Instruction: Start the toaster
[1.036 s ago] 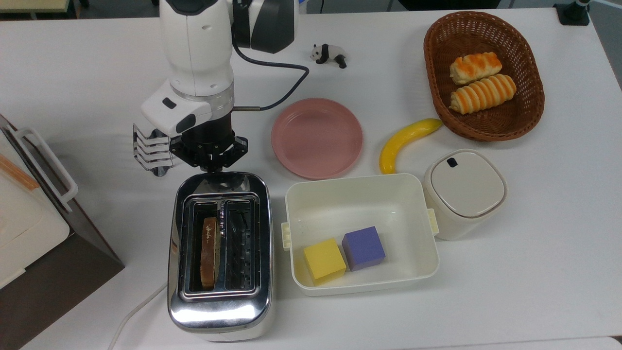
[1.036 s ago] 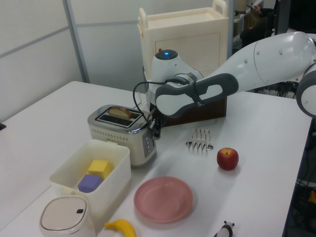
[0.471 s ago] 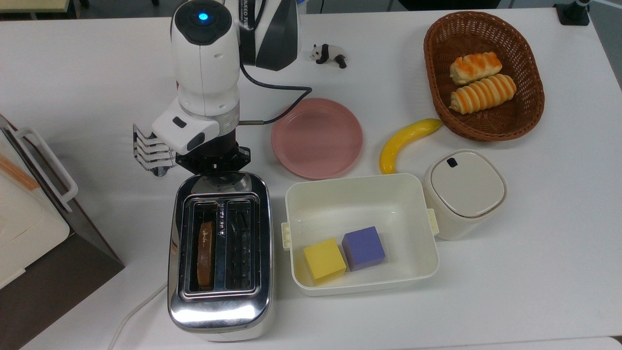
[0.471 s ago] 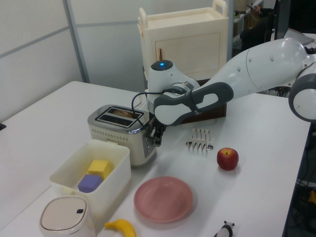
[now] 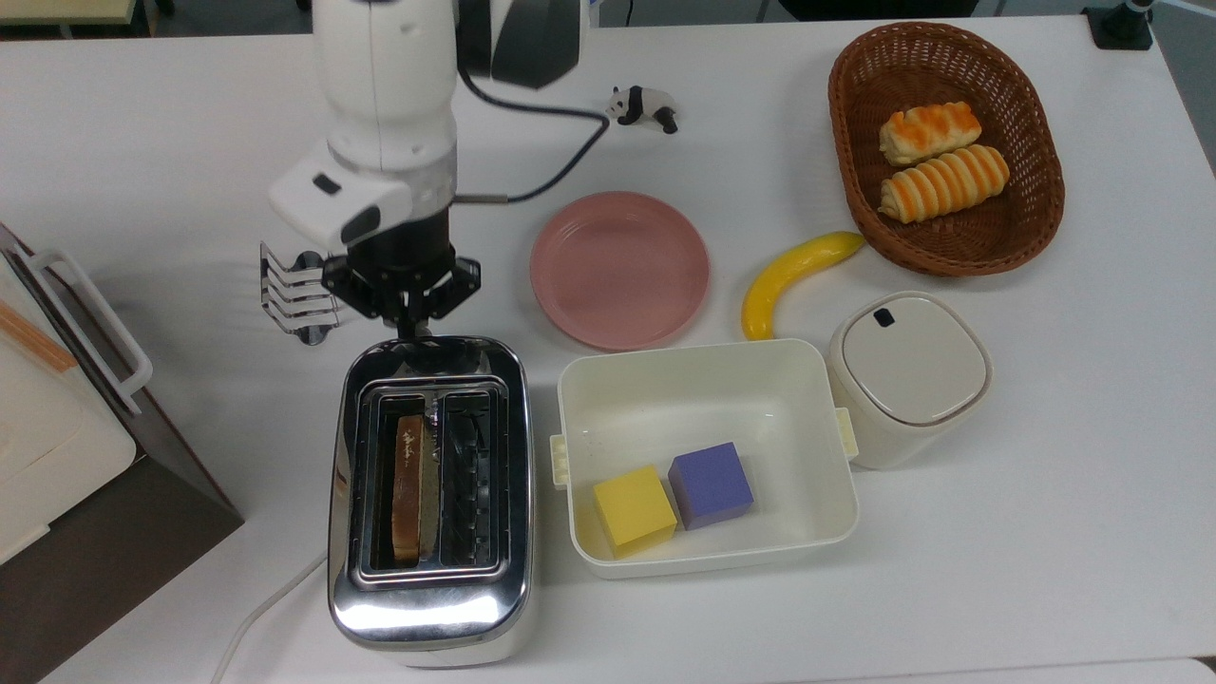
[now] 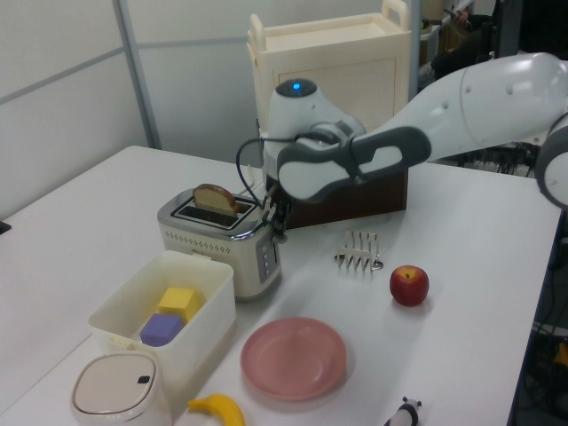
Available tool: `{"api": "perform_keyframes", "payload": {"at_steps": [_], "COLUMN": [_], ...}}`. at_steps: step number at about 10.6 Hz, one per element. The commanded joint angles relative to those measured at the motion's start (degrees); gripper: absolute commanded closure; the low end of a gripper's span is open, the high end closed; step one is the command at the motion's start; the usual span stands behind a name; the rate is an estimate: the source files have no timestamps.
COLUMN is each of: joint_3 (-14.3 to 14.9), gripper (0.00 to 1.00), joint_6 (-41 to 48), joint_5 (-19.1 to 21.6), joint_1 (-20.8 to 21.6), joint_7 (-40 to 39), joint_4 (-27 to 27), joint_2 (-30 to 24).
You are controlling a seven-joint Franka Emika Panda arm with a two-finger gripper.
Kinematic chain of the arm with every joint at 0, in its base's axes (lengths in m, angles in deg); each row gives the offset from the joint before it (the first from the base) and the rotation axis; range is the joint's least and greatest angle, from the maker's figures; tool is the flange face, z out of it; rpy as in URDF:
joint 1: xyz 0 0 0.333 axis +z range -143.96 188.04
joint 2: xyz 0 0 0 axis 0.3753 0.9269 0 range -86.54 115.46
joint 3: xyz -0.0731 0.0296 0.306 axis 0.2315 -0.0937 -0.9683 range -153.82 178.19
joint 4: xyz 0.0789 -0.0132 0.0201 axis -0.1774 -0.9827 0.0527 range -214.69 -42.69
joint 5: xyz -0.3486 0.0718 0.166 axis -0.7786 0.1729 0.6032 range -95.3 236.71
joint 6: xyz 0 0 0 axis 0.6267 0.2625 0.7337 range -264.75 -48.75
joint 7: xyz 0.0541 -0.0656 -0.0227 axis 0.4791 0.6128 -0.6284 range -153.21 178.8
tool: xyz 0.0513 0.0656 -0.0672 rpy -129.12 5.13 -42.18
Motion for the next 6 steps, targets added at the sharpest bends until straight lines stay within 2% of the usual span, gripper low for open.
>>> {"api": "perform_keyframes", "payload": {"at_steps": [1,2,3,4,6], "joint_3": [-0.2,-0.3,-0.3,-0.3,-0.2], "gripper": [0.83,0.56,0.12,0.00,0.00], "joint_6": [8.9,14.4,20.3,26.2,35.5], "joint_5": [2.5,2.8,3.6,4.1,3.8], "joint_1": [0.4,0.6,0.7,2.1,4.7], "joint_7": [-0.2,-0.1,0.3,1.4,6.3], "joint_4": [-1.7,-1.8,-1.8,-1.8,-2.3], "joint_2": [-6.1,-7.9,-9.9,-12.3,-16.7]}}
